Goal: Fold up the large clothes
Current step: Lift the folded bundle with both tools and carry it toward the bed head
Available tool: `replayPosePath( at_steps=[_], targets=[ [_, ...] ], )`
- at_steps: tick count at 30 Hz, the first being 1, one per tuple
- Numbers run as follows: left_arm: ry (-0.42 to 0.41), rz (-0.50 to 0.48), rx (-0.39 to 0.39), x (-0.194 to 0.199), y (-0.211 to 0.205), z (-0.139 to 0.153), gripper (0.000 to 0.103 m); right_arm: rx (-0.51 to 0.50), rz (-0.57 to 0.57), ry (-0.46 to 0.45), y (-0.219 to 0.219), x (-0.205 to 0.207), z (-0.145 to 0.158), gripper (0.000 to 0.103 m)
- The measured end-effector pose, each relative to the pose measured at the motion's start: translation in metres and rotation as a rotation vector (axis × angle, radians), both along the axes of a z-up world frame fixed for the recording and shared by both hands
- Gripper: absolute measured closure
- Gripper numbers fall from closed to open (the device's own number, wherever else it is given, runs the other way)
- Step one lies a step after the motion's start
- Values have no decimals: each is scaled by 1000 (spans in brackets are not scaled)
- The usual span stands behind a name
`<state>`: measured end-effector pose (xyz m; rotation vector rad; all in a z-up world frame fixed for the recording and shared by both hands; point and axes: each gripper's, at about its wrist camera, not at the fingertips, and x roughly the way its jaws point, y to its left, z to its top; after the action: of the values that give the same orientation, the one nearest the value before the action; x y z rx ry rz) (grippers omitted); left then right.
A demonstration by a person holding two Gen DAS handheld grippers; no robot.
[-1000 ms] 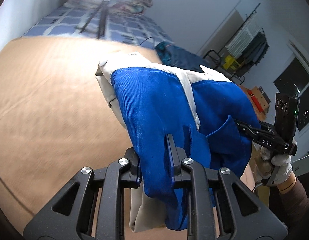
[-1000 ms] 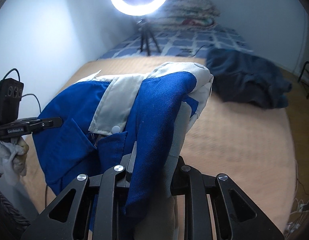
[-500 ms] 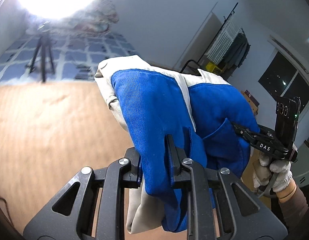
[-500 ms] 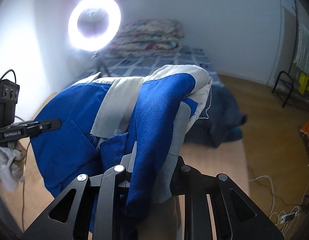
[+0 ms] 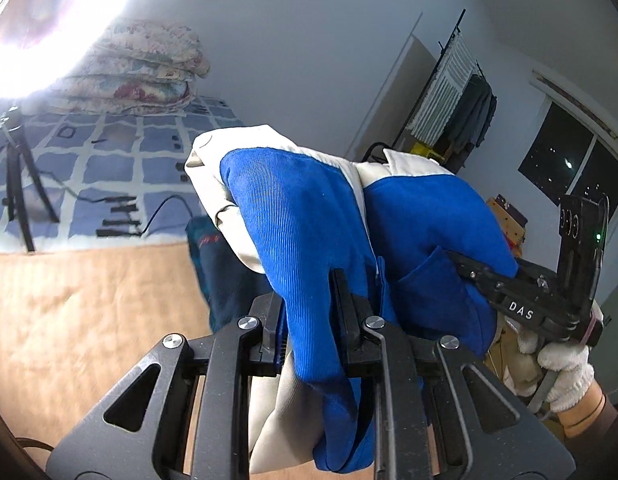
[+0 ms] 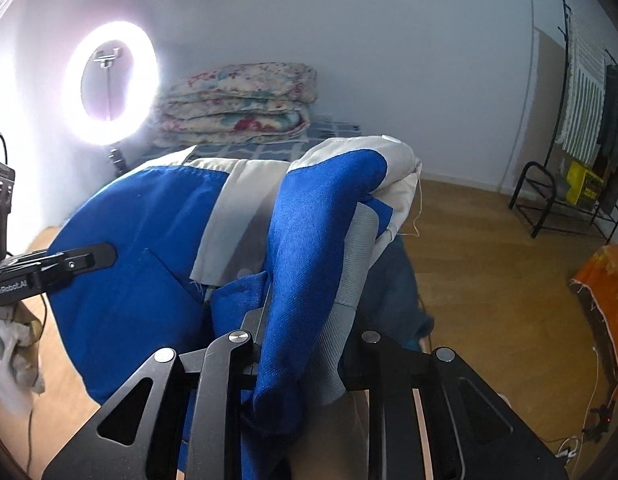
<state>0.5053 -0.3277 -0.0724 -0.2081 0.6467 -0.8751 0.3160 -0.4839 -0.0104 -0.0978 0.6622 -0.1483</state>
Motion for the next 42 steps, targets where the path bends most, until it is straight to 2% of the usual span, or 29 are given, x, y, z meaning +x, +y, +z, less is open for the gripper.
replayPosePath(
  at_steps=[3, 9, 15, 25, 31, 33, 37, 39, 42],
  targets=[
    [-11, 9, -11, 10, -14, 2, 86, 6, -22, -21, -10, 10, 0, 84],
    [-3, 38, -12, 33, -35, -7, 86, -66, -40, -17, -14, 33, -11, 84],
    [13, 57, 34, 46, -48, -24, 86, -80, -64, 20, -26, 46, -27, 84],
    [39, 93, 103, 52, -45, -52, 86, 13, -152, 75, -63, 53, -43, 82],
    [20, 99, 164, 46, -52, -57, 83, 32, -235, 148, -83, 54, -60, 71],
    [20, 104, 180, 45, -54, -59, 78, 40, -266, 165, -88, 52, -65, 61],
    [26, 119, 217, 45, -55, -64, 67, 31, -294, 170, -94, 46, -68, 51],
    [37, 137, 237, 46, -55, -65, 46, 16, -296, 168, -94, 43, -68, 48],
    [77, 154, 235, 51, -49, -68, 34, 2, -296, 172, -92, 45, -66, 47]
  ],
)
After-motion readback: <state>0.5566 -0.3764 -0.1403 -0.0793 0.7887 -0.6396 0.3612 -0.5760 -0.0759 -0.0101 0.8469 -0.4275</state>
